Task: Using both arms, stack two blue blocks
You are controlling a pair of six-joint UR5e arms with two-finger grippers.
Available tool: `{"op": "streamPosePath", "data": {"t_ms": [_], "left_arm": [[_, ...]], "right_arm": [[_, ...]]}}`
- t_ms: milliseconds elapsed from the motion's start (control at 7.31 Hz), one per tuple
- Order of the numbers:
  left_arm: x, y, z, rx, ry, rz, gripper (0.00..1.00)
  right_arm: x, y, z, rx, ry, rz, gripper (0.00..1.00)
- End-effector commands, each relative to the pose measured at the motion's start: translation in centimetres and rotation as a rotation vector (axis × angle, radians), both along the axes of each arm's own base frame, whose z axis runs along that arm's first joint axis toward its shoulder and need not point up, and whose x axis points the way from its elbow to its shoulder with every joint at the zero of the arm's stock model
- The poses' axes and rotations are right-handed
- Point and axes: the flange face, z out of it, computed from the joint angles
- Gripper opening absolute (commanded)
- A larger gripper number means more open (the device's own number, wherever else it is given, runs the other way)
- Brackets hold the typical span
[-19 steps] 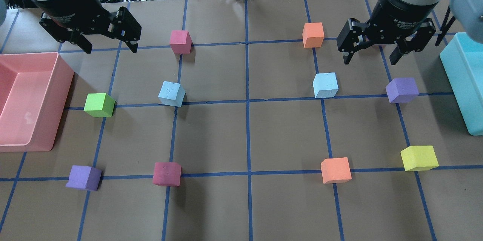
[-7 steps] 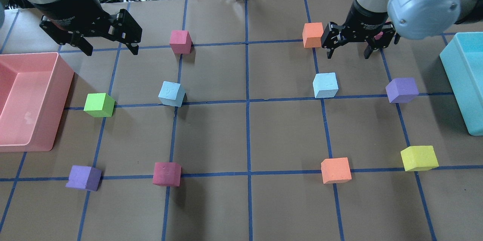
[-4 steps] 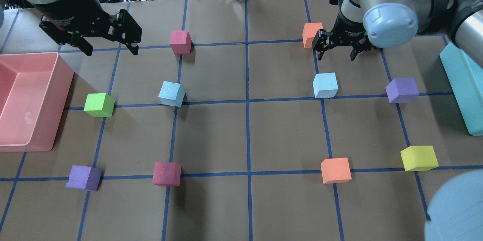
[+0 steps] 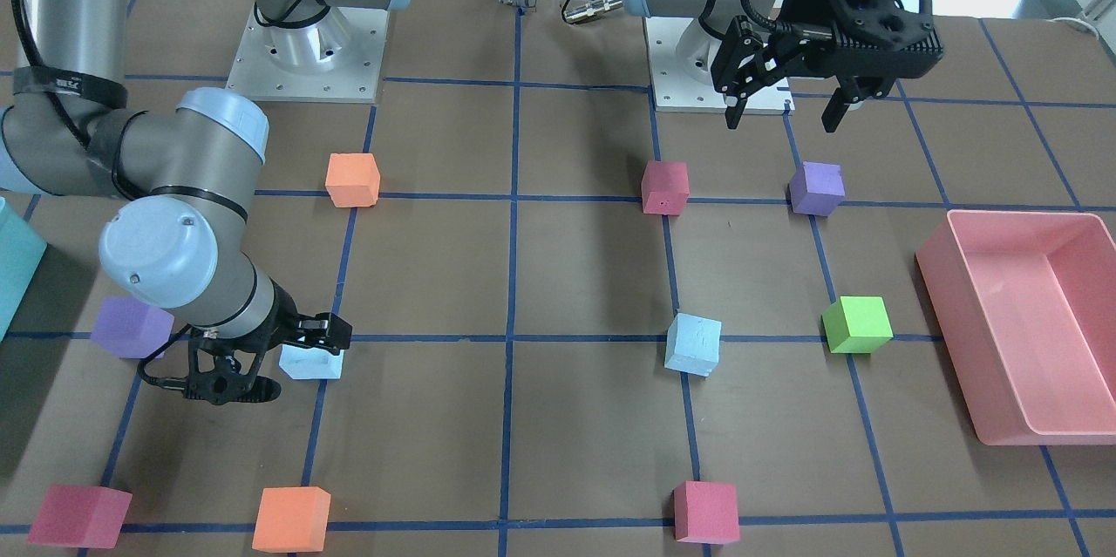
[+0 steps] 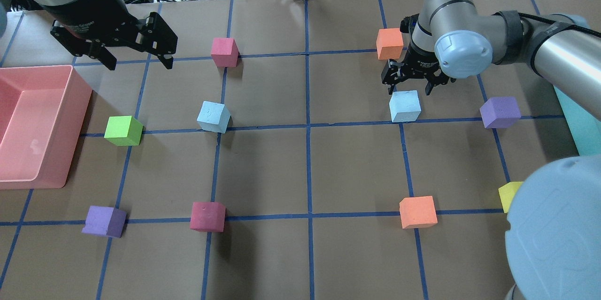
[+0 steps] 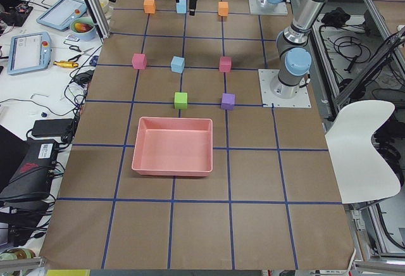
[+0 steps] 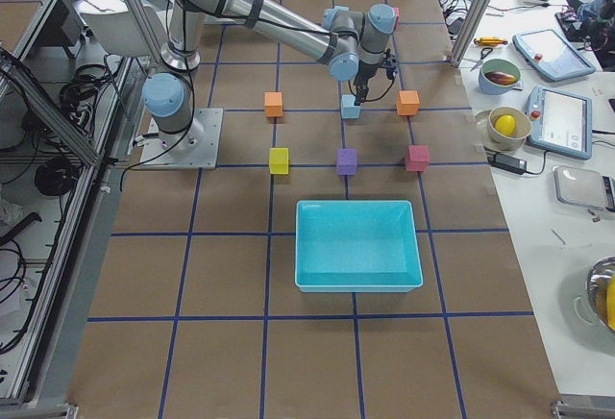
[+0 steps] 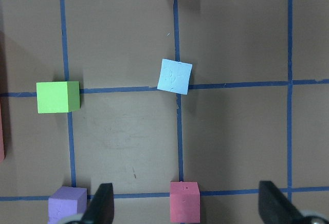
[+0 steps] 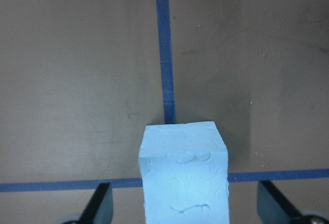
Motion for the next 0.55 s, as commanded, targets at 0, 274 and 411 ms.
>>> {"op": "streamPosePath", "data": {"t_ms": [0,274,411], "left_arm": [[0.0,-0.1,-0.1,0.002,0.001,-0.001,1.00],[0.0,-0.1,-0.1,0.002,0.001,0.000,1.00],[0.0,-0.1,-0.1,0.002,0.001,-0.001,1.00]], "right_arm": [[0.0,0.0,-2.1,0.004,-0.001,0.006,1.00],[0.0,0.7,-4.5,-0.014,0.001,0.003,1.00],[0.1,1.3,-5.4,-0.019,0.001,0.003,0.89]]}}
